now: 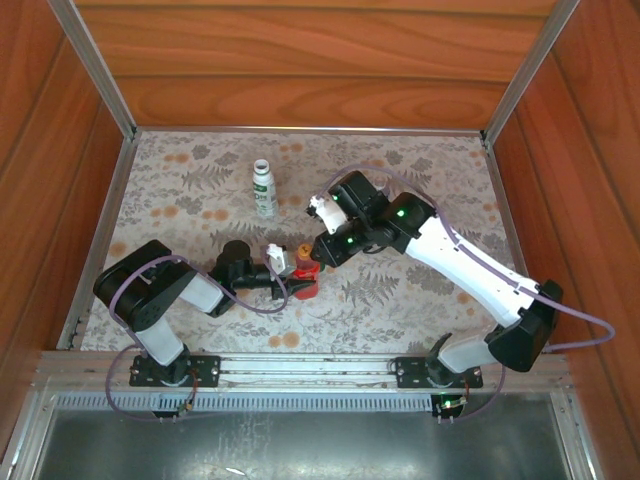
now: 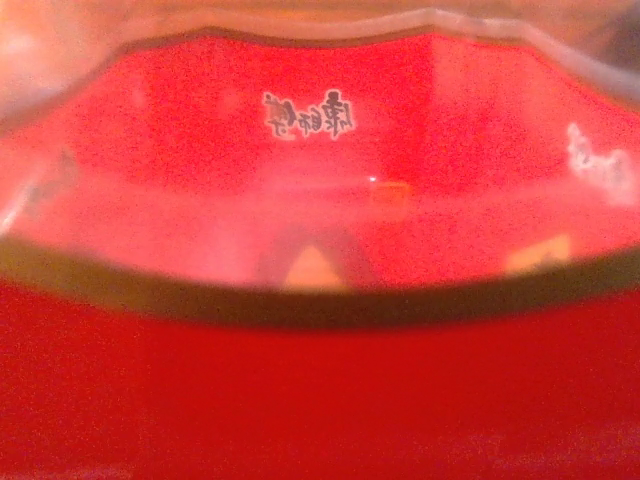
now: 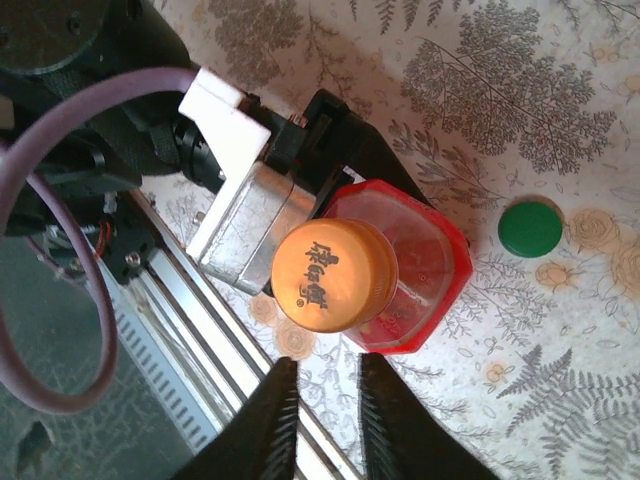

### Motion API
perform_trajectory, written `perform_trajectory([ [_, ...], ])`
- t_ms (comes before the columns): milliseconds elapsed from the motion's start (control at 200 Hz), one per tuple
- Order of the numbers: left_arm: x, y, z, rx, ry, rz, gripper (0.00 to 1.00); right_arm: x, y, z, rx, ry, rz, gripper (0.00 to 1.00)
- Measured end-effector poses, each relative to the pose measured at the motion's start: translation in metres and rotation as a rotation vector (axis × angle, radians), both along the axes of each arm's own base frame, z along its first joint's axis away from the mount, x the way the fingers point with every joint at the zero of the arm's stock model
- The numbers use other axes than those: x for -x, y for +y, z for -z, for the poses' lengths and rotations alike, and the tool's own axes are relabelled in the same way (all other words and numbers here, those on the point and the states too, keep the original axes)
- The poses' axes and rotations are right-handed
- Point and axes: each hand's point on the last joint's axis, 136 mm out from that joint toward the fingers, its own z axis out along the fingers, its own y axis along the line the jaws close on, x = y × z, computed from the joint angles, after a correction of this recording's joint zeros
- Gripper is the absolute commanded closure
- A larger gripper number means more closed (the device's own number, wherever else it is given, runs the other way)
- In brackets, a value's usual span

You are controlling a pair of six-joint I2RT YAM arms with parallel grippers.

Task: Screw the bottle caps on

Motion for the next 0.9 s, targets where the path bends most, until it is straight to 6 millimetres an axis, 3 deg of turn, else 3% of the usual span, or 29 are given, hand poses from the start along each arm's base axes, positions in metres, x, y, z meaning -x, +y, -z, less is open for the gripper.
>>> perform_trajectory([
  [240,0.000,0.000,0.000,0.000,0.000,0.000,0.47,-0.028,0.008,-0.006,-0.020,-0.027,0.038,0.71],
  [365,0.000,0.000,0.000,0.000,0.000,0.000,0.47,-0.037,0.013,0.000,-0.023,-0.015,0.040,0.77],
  [590,0.000,0.000,0.000,0.000,0.000,0.001,0.47,-0.020,0.015,0.003,-0.068,0.044,-0.002,0.81],
  [734,0.001,0.000,0.000,0.000,0.001,0.003,0.47,-0.004,0.007,0.005,-0.097,0.080,-0.011,0.85],
  [899,0.000,0.000,0.000,0.000,0.002,0.000,0.47,0.013,0.001,0.006,-0.123,0.122,-0.020,0.83],
])
